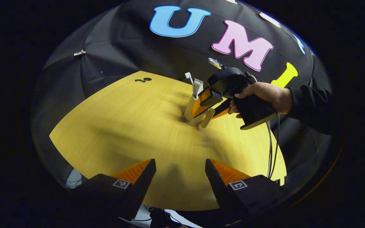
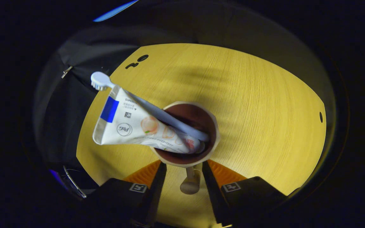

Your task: Put the toothbrush and toothpaste on the desktop into the cup, then pick up the cup and place it on the coaster on the desktop.

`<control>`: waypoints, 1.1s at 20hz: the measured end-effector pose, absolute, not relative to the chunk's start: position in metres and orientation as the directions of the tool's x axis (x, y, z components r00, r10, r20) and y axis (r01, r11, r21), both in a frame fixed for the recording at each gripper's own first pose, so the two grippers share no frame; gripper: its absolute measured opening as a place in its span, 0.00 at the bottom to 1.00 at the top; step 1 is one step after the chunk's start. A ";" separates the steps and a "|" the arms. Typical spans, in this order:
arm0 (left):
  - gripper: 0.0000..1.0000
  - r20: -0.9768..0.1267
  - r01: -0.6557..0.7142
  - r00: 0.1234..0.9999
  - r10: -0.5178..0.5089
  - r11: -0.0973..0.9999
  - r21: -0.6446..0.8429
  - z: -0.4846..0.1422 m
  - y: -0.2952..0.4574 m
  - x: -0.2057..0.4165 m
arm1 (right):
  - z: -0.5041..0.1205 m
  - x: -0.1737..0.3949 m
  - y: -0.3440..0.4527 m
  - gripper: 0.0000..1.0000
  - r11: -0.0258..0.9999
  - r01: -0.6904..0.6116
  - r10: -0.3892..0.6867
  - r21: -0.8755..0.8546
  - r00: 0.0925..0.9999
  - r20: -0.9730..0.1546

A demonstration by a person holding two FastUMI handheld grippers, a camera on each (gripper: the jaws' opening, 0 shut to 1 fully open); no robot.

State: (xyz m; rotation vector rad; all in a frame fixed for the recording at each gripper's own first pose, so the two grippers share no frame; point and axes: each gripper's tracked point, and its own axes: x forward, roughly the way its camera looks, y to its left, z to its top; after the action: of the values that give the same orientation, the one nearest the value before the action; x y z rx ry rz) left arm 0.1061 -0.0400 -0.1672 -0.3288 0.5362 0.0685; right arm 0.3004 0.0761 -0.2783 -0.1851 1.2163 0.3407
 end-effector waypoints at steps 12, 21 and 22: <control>0.97 -0.385 -0.080 0.923 -0.013 0.971 -0.225 -0.111 -0.040 0.121 | -0.181 0.256 0.061 0.98 0.944 -0.326 0.233 0.058 0.531 -0.815; 0.97 -0.132 -0.004 0.991 -0.014 0.991 -0.134 -0.011 -0.053 0.124 | -0.073 0.196 0.023 0.99 0.967 -0.252 0.194 -0.026 0.804 -0.561; 0.97 -0.105 -0.006 0.994 -0.007 0.992 -0.127 0.000 -0.053 0.123 | -0.059 0.187 0.016 0.98 0.972 -0.235 0.186 -0.026 0.829 -0.527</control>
State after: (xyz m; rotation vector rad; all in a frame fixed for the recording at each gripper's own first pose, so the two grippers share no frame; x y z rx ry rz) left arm 0.1229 -0.0527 0.0004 -0.1274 0.1055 -0.0007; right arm 0.1870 0.0163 -0.0593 -0.0910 0.5496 0.2238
